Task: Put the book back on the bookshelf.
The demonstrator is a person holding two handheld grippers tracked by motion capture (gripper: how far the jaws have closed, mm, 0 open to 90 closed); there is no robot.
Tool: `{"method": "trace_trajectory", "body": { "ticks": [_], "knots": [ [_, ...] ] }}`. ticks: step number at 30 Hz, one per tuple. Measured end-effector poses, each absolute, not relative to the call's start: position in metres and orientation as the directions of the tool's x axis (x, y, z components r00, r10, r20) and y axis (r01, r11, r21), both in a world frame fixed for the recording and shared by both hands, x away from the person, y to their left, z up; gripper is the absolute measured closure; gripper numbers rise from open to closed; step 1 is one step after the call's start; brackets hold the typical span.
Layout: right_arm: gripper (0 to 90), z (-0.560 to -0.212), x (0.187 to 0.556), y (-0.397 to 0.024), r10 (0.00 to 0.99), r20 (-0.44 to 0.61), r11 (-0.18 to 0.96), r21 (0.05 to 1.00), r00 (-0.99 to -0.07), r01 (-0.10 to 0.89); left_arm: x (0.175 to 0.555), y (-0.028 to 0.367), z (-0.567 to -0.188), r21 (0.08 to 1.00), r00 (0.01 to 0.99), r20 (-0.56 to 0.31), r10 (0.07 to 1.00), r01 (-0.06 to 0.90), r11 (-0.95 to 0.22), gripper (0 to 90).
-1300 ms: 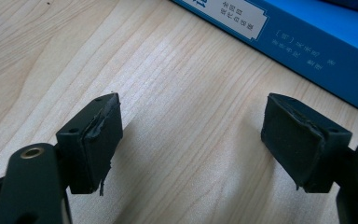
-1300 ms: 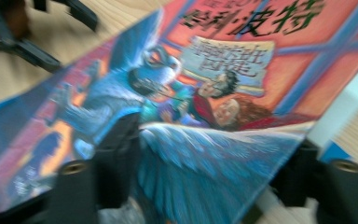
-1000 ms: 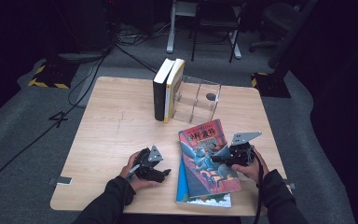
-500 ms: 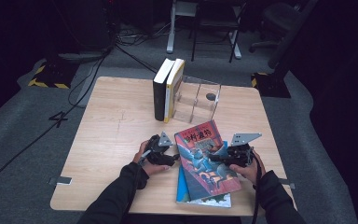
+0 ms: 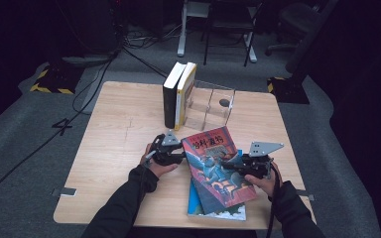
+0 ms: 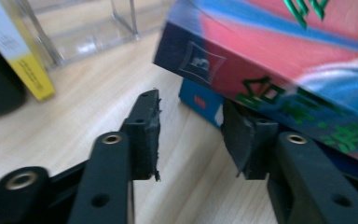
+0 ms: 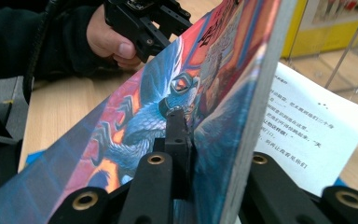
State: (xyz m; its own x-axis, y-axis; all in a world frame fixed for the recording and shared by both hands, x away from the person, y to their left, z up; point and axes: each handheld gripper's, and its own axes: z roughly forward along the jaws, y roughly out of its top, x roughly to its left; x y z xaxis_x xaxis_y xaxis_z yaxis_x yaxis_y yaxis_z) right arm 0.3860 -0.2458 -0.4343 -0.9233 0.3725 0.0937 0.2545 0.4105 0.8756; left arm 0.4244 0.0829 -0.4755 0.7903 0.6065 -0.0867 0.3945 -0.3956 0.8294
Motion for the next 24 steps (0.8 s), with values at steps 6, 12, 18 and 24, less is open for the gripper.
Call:
{"method": "trace_trajectory", "body": {
  "ticks": [6, 12, 18, 24],
  "knots": [
    [80.5, -0.427, 0.385, -0.245, 0.370, 0.080, 0.390, 0.891, -0.926, 0.233, 0.423, 0.087, -0.455, 0.852, 0.849, -0.062, 0.525, 0.319, -0.415, 81.4],
    [73.2, -0.419, 0.388, -0.247, 0.329, 0.079, 0.424, 0.878, -0.941, 0.221, 0.422, 0.084, -0.437, 0.872, 0.870, -0.040, 0.492, 0.271, -0.409, 89.7],
    [73.6, -0.412, 0.392, -0.243, 0.309, 0.075, 0.465, 0.858, -0.948, 0.219, 0.426, 0.081, -0.430, 0.881, 0.871, -0.044, 0.490, 0.265, -0.391, 89.9],
    [79.0, -0.406, 0.390, -0.245, 0.317, 0.052, 0.460, 0.865, -0.947, 0.202, 0.423, 0.079, -0.415, 0.894, 0.872, -0.029, 0.488, 0.242, -0.378, 90.0]
  ]
}}
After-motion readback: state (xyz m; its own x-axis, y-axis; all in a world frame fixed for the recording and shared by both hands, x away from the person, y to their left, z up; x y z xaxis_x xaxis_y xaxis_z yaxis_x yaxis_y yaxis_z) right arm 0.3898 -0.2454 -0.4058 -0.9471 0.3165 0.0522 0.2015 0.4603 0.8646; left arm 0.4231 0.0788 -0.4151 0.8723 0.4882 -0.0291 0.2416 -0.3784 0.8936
